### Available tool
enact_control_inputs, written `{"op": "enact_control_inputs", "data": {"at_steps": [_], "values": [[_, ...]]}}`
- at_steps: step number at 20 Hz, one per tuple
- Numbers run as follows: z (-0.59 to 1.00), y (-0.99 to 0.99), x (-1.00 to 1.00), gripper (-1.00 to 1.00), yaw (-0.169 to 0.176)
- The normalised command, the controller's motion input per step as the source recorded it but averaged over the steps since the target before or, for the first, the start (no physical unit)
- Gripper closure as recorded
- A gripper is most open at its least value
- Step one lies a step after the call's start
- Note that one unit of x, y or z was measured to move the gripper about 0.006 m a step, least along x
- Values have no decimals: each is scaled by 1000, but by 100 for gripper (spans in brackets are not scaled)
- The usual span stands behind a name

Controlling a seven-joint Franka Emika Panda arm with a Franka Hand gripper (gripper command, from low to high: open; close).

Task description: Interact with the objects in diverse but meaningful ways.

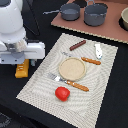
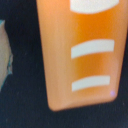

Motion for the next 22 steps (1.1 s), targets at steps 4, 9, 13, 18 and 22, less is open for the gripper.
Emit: {"op": "enact_control_inputs", "data": {"at_steps": [4, 9, 13, 18, 22], "values": [[-381, -30, -351, 100, 35], [-337, -21, -342, 100, 34], [-291, -4, -322, 100, 36], [27, 39, -367, 100, 29], [1000, 381, -403, 100, 0]]}}
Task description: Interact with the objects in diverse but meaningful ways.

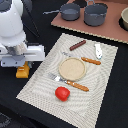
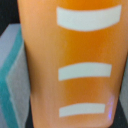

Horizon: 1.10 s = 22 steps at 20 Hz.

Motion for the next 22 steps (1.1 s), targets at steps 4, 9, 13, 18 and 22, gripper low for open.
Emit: {"op": "enact_control_inputs", "data": {"at_steps": [4, 9, 13, 18, 22], "values": [[1000, 370, -256, 100, 0], [1000, 502, 823, 100, 0], [859, 424, 1000, 100, 0], [675, 359, 1000, 100, 0], [466, 289, 1000, 100, 0]]}}
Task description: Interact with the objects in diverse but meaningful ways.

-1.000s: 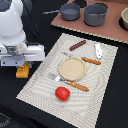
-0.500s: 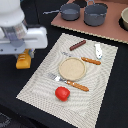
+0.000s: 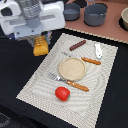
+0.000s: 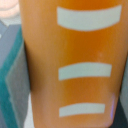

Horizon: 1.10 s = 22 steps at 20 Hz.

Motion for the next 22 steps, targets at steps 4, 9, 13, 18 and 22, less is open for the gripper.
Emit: {"op": "enact_control_inputs", "data": {"at_steps": [4, 9, 13, 18, 22], "values": [[349, 210, 1000, 100, 0], [150, 107, 998, 100, -6], [-38, 11, 856, 100, -60], [-41, 2, 819, 100, -67], [-1, 77, 842, 100, -49]]}}
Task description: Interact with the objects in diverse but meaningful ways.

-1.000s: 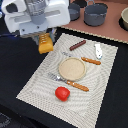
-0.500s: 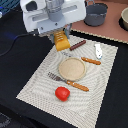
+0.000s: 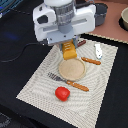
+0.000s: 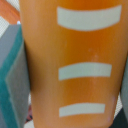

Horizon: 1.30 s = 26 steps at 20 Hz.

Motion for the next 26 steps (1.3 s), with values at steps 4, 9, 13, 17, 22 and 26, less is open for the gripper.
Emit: {"op": "enact_control_inputs", "data": {"at_steps": [4, 9, 13, 17, 22, 26], "values": [[4, 94, 826, 100, -53], [5, 78, 828, 100, -52], [-19, 6, 561, 100, -35], [0, 7, 112, 100, -7], [0, 9, 9, 100, -4], [0, 62, 260, 100, -13]]}}
